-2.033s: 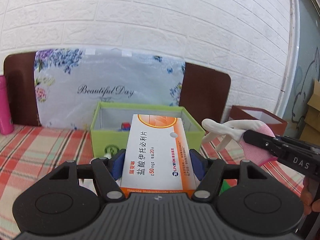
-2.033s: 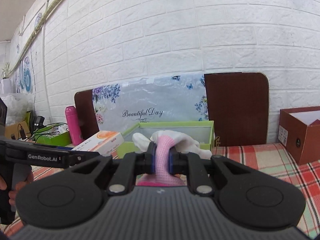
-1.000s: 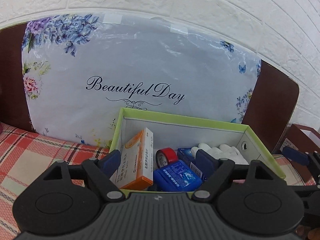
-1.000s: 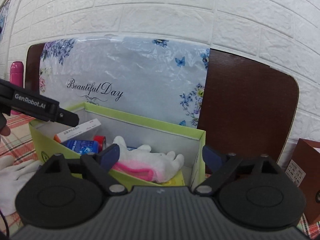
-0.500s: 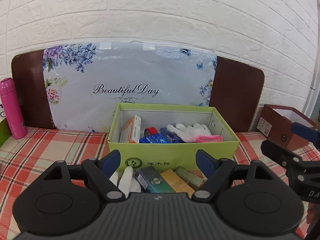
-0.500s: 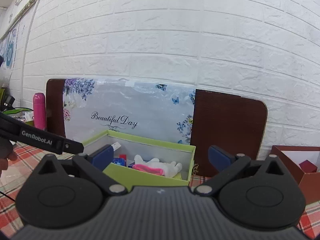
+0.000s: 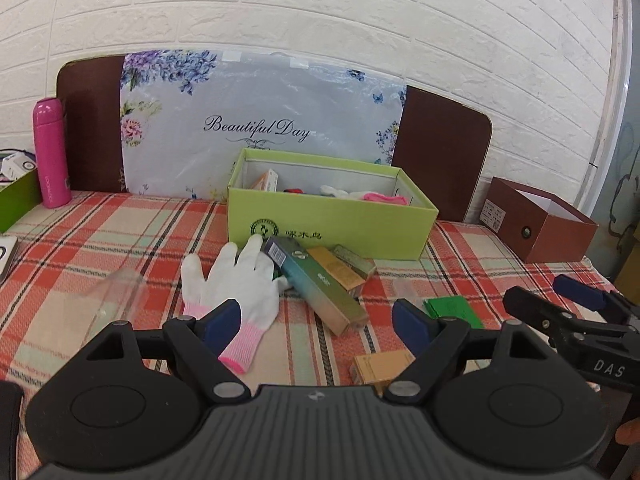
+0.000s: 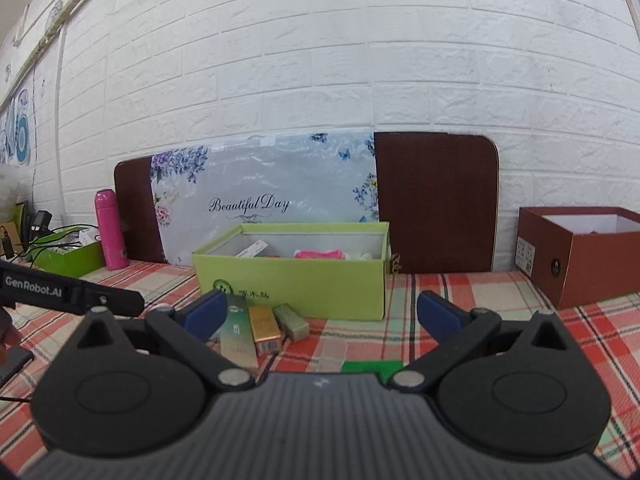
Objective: Organize objects
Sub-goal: 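Withdraw both grippers and reach toward the gold box and toothpick bag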
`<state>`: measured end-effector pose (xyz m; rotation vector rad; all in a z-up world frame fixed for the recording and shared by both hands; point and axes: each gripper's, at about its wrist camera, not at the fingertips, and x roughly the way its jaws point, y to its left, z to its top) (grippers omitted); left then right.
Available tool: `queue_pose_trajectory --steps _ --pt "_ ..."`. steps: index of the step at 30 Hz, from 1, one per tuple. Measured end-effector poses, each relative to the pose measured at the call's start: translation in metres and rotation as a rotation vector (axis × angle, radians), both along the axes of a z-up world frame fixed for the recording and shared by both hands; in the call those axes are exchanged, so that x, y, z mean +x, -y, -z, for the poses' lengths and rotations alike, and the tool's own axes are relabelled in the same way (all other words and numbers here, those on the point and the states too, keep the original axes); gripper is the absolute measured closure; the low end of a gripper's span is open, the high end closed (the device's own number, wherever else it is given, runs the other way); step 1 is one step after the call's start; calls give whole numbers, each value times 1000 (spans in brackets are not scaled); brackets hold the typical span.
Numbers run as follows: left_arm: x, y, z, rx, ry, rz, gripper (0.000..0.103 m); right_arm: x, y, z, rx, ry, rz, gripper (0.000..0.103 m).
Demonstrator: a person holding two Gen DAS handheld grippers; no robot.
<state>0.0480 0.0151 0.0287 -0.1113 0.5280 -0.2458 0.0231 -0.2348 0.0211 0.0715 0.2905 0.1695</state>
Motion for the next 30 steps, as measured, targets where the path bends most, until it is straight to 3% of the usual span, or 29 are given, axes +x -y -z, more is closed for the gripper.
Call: queue_pose_trajectory --steps 9,17,20,22,25,30 --pt "-15 -4 43 -18 -91 11 17 -14 -21 51 4 -164 -85 0" --pt "-12 -7 51 -31 -113 32 17 -6 -50 72 -64 -280 -141 0" --pt "-5 -2 50 -41 -113 83 17 -2 -58 79 -97 -322 -173 0" --pt "1 3 50 -46 -113 123 17 0 -59 82 -121 -351 -173 11" --pt "12 15 52 -43 -112 199 17 -4 -50 82 -116 -350 -179 18" --pt "43 46 53 -33 -110 362 17 -8 -29 82 -121 -352 -112 21"
